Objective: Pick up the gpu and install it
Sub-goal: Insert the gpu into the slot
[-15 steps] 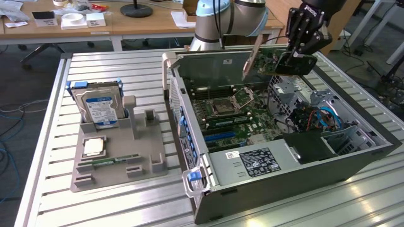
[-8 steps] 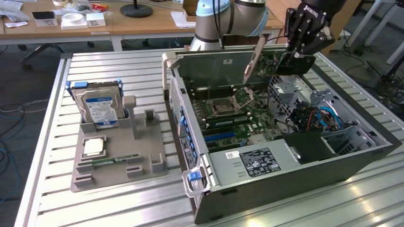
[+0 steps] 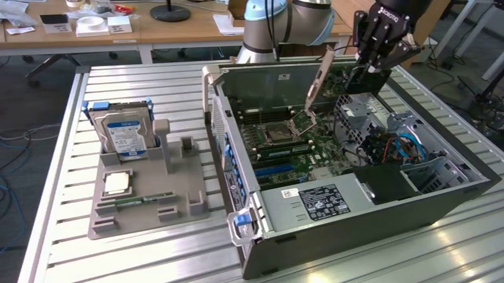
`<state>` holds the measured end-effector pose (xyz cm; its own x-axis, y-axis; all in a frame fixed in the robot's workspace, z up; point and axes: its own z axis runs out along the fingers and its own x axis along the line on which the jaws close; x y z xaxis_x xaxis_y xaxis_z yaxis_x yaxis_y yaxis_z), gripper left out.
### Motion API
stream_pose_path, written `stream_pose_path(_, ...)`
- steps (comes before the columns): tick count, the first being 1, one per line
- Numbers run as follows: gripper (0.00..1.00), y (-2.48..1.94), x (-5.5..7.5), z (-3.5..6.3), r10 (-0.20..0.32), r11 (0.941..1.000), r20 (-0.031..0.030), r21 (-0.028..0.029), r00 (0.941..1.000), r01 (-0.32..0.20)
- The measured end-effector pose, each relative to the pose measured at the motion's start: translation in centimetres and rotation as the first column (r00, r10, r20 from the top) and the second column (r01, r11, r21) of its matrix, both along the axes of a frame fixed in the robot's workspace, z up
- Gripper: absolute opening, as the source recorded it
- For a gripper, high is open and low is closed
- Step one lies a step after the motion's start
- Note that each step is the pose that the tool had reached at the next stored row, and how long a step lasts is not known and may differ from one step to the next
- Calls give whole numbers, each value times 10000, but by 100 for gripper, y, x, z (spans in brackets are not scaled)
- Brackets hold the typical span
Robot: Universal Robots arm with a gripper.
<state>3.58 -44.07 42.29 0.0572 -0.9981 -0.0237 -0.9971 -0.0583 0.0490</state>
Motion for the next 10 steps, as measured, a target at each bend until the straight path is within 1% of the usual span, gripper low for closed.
stream_pose_path(3, 27, 1, 0, -1, 324, 9995, 0, -2, 9995, -324)
stream_pose_path(10, 27, 1, 0, -1, 331, 9995, 0, -3, 9995, -331)
